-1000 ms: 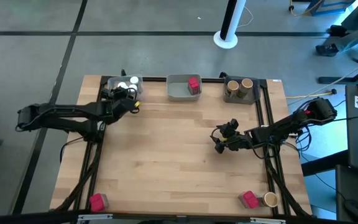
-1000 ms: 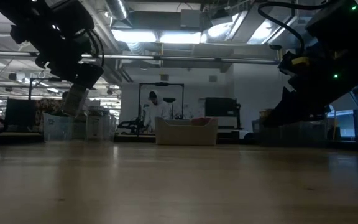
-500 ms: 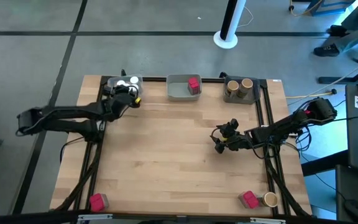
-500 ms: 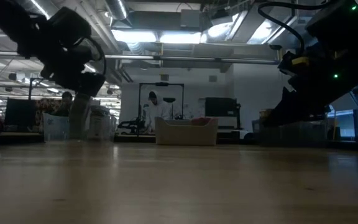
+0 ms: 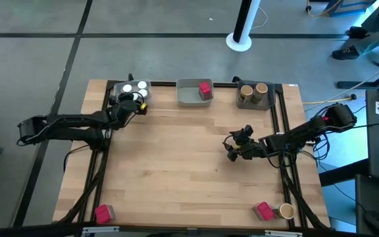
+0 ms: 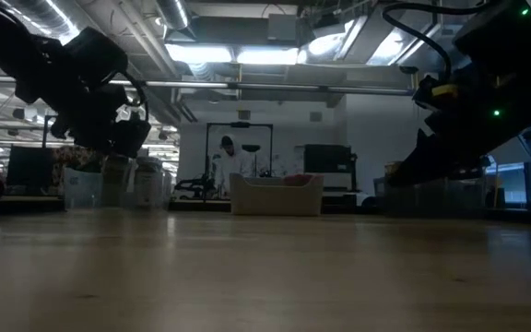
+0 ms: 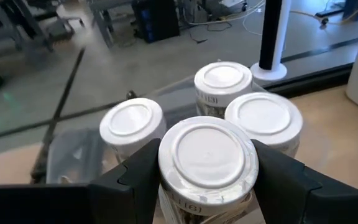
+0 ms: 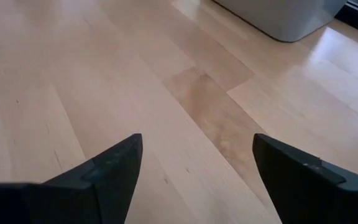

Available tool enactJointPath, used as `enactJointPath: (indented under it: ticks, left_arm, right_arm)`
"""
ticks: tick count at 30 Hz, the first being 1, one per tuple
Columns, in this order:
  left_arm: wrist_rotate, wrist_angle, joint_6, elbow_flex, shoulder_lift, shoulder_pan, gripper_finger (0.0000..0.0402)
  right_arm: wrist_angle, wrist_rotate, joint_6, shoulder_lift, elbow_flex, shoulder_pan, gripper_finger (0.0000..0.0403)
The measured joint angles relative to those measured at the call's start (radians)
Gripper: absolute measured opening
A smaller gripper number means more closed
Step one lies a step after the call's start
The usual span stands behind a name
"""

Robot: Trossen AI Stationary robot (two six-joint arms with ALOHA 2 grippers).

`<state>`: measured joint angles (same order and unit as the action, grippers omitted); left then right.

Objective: Sort spices by type
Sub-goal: Put the white seasoning bottle into the transparent bin, then put the red seasoning can into the gray bin

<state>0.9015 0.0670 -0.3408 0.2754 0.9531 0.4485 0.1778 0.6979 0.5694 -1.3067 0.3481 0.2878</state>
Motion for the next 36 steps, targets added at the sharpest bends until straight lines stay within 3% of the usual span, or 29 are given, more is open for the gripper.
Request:
enactJointPath:
  ticks: [13,19,27,36]
  left_arm:
    - [0.007,0.012,-0.142,-0.065,-0.003,0.0,0.0205]
    - [-0.004,0.025,-0.076,-0.067,-0.002,0.0,0.0232]
    - [-0.052,0.004,0.054,0.021,-0.05,-0.004,0.0254]
    - [-0.101,-0.266,0.117,0.192,-0.164,-0.015,0.0254]
  right_arm:
    - [0.0,-0.001,0.0,0.0,0.0,0.0,0.0303]
    - [0.0,-0.002,0.0,0.0,0.0,0.0,0.0303]
    - [0.0,-0.002,0.001,0.0,0.0,0.0,0.0303]
    - [0.0,-0.01,0.001,0.0,0.0,0.0,0.0303]
